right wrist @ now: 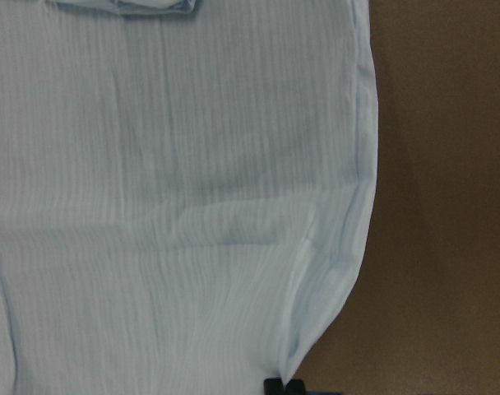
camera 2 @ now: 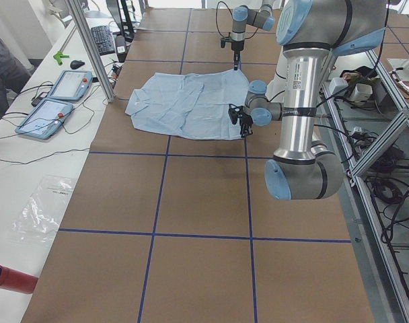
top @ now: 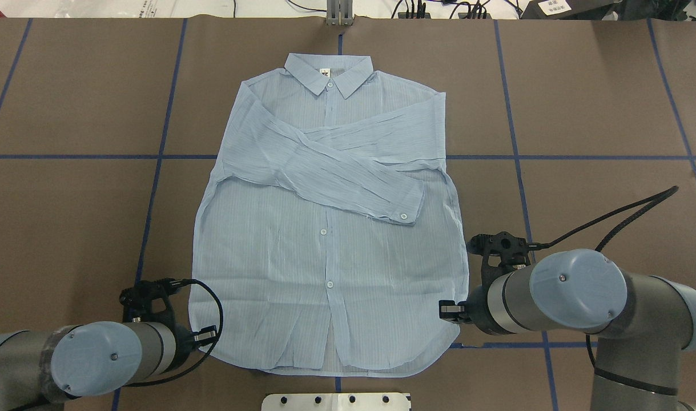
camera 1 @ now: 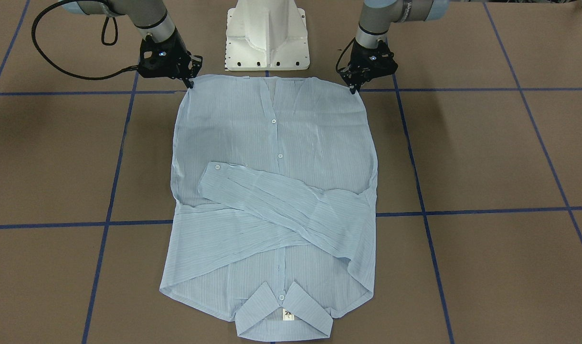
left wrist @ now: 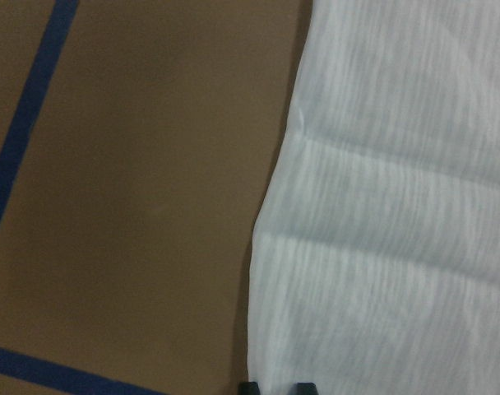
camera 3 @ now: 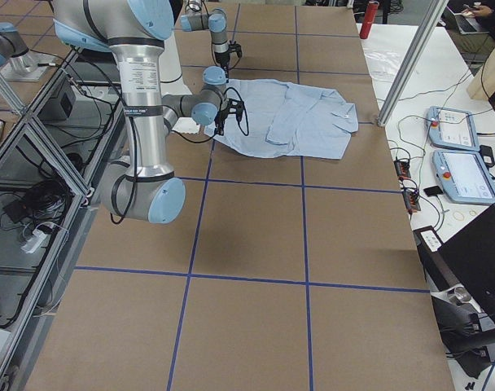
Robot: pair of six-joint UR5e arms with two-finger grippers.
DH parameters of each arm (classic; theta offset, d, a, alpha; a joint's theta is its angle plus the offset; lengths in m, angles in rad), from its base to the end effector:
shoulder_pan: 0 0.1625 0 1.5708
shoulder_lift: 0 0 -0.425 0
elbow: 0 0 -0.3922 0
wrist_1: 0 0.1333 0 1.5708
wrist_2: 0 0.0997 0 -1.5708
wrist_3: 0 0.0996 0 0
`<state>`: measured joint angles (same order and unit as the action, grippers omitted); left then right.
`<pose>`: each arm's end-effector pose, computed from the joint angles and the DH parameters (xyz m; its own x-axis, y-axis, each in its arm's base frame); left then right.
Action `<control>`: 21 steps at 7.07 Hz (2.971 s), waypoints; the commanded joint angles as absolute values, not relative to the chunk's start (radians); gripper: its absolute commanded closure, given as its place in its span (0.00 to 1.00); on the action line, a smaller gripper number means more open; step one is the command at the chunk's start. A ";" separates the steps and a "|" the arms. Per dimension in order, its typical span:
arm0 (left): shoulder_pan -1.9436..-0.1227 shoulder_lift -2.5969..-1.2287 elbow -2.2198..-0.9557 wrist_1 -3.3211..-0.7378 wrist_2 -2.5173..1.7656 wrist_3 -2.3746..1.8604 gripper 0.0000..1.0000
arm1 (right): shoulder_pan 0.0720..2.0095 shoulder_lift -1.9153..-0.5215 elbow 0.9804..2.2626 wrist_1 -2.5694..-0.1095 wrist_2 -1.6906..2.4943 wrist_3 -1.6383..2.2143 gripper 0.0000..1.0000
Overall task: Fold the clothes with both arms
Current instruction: 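Lower both grippers and grasp the hem corners nearest the robot, then lift the hem with both grippers and fold it toward the collar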
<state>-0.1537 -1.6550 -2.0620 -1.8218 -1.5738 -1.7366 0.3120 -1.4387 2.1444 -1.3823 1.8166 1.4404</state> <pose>0.4793 -0.2088 0.3667 0.6354 -0.2655 -0.7251 0.2593 0.9579 -0.1234 -0.4350 -0.2549 0.3122 0.6061 0.0630 0.7929 -0.0387 0.9980 -0.0497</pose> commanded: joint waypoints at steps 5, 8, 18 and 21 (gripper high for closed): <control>-0.297 -1.654 -2.201 -1.781 -1.656 -1.640 1.00 | 0.473 -1.422 2.175 -1.368 1.917 1.439 1.00; -0.380 -1.661 -2.203 -1.779 -1.719 -1.568 1.00 | 0.613 -1.382 2.177 -1.368 2.067 1.439 1.00; -0.803 -2.000 -1.897 -1.793 -1.967 -1.463 1.00 | 0.902 -1.174 1.927 -1.371 2.187 1.413 1.00; -0.913 -2.116 -1.673 -1.848 -1.968 -1.336 1.00 | 0.966 -0.998 1.644 -1.368 2.200 1.349 1.00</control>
